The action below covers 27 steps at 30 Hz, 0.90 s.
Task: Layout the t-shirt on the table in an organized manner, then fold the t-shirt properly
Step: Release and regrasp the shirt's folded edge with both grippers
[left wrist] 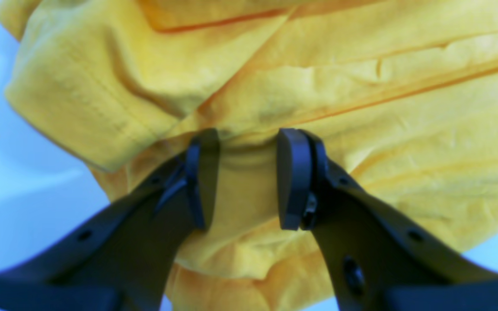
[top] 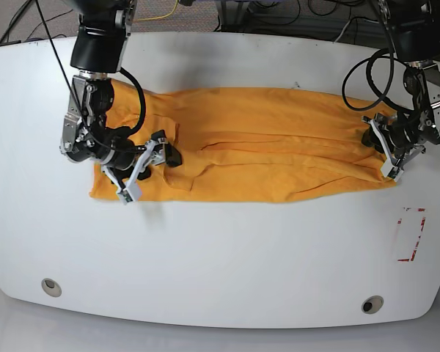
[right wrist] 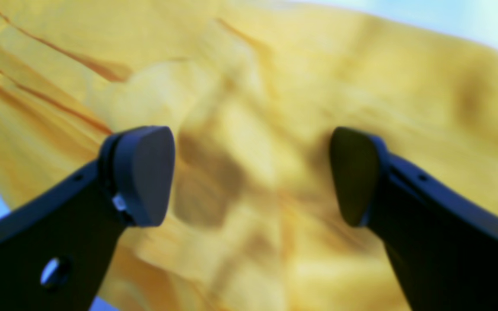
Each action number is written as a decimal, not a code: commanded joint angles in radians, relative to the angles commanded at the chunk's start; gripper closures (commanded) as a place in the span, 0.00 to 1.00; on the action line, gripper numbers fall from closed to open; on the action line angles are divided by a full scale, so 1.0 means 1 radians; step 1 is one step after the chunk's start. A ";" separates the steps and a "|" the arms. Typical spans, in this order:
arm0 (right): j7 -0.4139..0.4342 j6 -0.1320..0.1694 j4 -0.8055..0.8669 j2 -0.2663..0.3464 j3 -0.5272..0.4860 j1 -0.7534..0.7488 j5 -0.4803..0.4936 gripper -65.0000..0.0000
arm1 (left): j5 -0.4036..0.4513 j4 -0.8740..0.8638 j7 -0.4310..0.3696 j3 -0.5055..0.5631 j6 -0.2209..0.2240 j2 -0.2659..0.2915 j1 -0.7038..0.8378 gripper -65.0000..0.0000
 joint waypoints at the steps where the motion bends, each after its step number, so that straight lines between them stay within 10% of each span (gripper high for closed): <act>1: 0.000 0.000 0.026 0.000 -0.008 -0.003 0.000 0.20 | -0.002 0.002 0.000 -0.002 0.000 0.000 0.000 0.68; 15: -0.021 0.000 0.187 0.000 -0.061 -0.025 -0.008 0.20 | -0.060 0.250 0.126 -0.164 0.000 0.006 -0.031 0.52; 27: -0.021 0.000 0.187 0.000 -0.057 -0.063 -0.002 0.20 | -0.075 0.115 0.140 -0.238 0.000 0.006 -0.149 0.48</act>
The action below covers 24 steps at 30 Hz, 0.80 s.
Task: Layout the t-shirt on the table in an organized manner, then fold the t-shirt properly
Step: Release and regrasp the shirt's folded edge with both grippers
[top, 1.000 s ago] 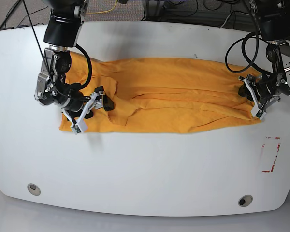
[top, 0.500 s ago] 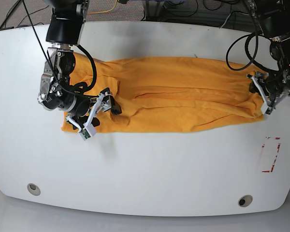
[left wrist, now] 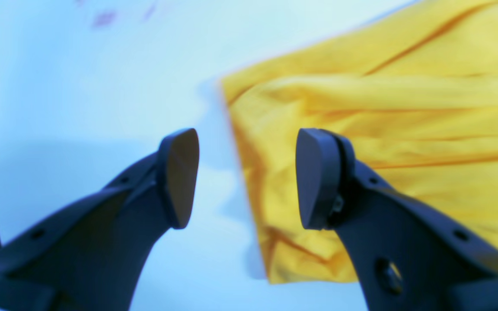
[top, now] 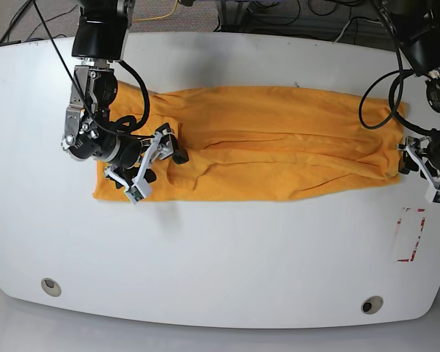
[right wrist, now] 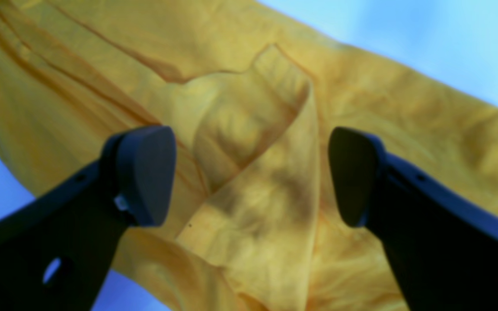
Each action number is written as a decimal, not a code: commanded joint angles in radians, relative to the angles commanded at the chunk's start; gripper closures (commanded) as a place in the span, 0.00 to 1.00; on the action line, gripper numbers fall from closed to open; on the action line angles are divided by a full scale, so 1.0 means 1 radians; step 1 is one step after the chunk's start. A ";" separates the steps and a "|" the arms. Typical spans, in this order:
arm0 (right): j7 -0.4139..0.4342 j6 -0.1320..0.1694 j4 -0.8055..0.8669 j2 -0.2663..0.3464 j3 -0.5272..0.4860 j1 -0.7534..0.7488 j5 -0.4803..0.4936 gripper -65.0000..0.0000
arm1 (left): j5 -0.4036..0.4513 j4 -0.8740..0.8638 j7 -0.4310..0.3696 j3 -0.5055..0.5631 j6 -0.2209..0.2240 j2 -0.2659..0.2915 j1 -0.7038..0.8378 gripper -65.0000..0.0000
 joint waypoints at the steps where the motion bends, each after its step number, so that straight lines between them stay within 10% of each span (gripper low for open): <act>1: 0.003 0.000 0.000 0.000 0.000 -0.003 0.000 0.20 | 0.000 -0.012 0.000 -0.002 0.000 0.000 -0.005 0.48; 24: 0.006 0.000 0.002 0.000 0.002 -0.018 0.002 0.20 | 0.006 -0.258 -0.195 0.118 0.000 0.023 -0.021 0.49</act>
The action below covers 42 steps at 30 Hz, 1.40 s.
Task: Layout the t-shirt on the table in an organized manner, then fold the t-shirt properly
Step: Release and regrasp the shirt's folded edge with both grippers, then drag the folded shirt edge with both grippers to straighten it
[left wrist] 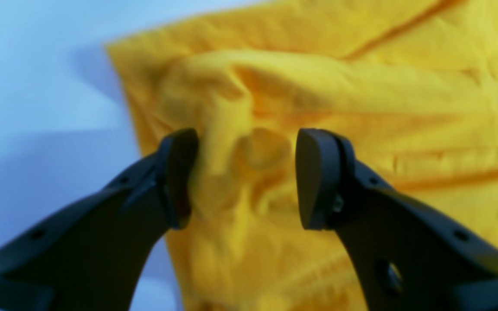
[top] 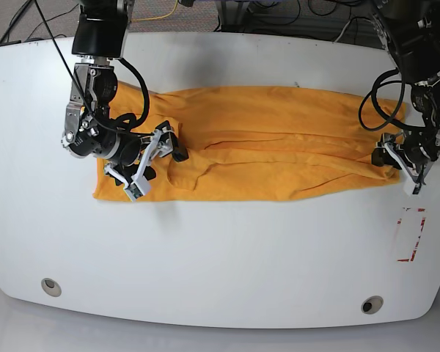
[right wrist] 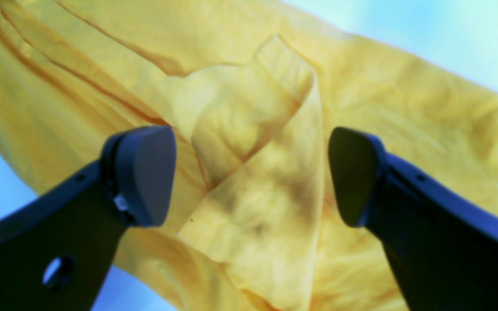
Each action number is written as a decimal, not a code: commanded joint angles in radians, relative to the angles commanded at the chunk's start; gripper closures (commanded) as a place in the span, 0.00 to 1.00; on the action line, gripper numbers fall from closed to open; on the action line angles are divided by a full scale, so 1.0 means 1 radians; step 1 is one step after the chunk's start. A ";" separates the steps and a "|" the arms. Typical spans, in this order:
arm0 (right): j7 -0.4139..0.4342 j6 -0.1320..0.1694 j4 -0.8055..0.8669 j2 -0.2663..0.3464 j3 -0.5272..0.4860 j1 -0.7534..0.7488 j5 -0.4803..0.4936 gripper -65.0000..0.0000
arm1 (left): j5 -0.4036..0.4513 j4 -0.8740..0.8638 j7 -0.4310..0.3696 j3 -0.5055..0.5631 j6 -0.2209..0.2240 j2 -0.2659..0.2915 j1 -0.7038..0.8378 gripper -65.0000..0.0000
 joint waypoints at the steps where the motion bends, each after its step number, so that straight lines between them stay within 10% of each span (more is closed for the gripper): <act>1: 0.002 0.000 0.002 0.000 0.002 -0.006 0.000 0.20 | 0.000 -0.002 -0.011 0.012 0.000 0.000 0.000 0.49; 9: 0.002 0.000 0.006 -0.002 0.028 -0.029 0.002 0.46 | -0.002 -0.006 -0.025 0.029 0.000 0.000 0.000 0.89; 17: 0.002 0.000 0.020 -0.002 0.028 -0.055 0.089 0.86 | -0.002 0.000 -0.021 0.029 0.000 -0.005 0.003 0.91; 42: 0.342 0.000 -0.450 0.072 -0.064 -0.049 0.087 0.86 | 0.000 0.002 0.037 0.031 0.000 -0.109 0.003 0.91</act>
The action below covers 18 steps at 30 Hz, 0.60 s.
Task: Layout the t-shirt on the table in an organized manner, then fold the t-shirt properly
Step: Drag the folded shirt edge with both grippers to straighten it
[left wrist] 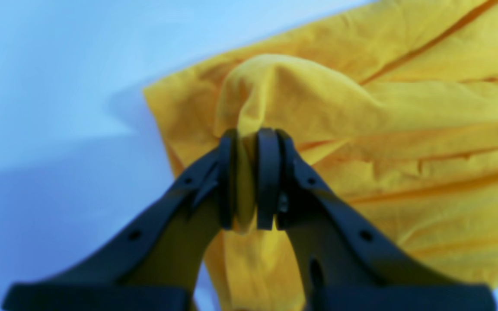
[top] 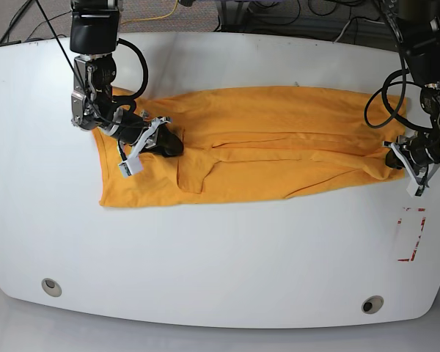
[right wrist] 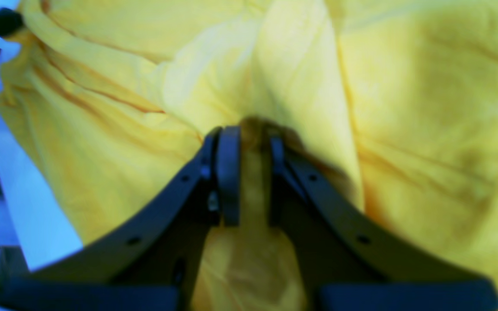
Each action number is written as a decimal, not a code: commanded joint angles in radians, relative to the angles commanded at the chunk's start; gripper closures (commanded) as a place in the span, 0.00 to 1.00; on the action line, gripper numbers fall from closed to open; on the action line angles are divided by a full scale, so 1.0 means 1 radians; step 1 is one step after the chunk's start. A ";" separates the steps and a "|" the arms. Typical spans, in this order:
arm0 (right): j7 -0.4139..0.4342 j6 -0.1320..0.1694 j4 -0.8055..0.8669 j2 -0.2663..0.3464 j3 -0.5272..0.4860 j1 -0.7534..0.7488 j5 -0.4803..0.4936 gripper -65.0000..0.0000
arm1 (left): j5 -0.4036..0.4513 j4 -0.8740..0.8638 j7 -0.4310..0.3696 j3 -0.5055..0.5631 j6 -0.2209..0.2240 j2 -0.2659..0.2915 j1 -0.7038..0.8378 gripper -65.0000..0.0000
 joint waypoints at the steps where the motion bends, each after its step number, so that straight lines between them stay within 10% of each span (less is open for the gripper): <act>1: 0.002 0.000 -0.006 0.000 0.002 0.000 0.000 0.86 | 0.000 0.000 0.005 0.000 0.000 -0.002 0.000 0.91; 18: 0.003 0.000 -0.012 -0.003 0.002 0.002 0.000 0.86 | -0.006 0.215 0.137 -0.006 0.000 -0.087 0.078 0.91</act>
